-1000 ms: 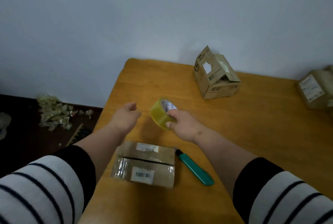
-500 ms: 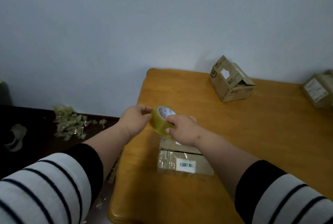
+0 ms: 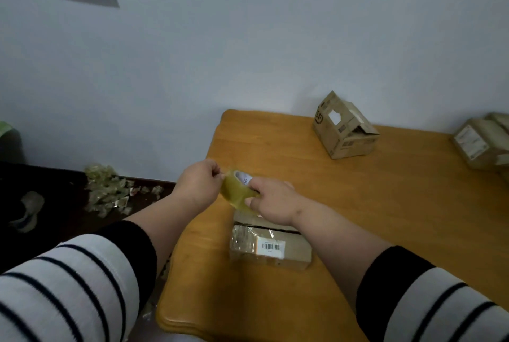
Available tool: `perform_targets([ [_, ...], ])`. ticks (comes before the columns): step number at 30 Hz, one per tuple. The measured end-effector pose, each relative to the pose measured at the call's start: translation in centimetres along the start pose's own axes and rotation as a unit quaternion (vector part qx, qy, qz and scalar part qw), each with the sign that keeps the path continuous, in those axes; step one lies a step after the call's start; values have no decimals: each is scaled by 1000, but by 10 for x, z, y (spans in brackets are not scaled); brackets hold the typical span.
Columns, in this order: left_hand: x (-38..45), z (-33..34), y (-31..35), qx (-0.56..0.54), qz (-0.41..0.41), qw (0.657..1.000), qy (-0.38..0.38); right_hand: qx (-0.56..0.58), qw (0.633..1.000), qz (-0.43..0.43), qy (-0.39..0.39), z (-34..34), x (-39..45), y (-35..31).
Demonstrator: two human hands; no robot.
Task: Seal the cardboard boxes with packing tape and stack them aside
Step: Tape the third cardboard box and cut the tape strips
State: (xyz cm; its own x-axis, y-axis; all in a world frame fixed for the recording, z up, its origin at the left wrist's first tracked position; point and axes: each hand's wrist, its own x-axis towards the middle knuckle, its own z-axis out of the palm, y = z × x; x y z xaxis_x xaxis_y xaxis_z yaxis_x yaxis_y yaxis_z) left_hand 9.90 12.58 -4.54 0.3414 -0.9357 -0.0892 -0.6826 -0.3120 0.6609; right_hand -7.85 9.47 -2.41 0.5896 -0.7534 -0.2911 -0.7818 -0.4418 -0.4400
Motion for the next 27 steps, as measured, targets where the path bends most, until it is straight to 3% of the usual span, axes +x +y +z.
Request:
perform_targets([
  [5, -11, 23, 22, 39, 11, 999, -12, -21, 1000, -13, -8, -8, -22, 31],
  [11, -19, 40, 50, 0, -25, 999, -22, -24, 999, -15, 43, -15, -31, 57],
  [17, -28, 48, 59, -69, -40, 996, -33, -39, 994, 67, 73, -16, -37, 79],
  [20, -28, 47, 56, -97, -63, 992, -48, -51, 993, 90, 53, -18, -37, 78],
  [23, -26, 36, 42, -153, -121, 978, -76, 74, 994, 82, -7, -26, -38, 73],
  [27, -22, 19, 12, -219, -196, 949, -115, 251, 962, 86, -56, -36, -43, 59],
])
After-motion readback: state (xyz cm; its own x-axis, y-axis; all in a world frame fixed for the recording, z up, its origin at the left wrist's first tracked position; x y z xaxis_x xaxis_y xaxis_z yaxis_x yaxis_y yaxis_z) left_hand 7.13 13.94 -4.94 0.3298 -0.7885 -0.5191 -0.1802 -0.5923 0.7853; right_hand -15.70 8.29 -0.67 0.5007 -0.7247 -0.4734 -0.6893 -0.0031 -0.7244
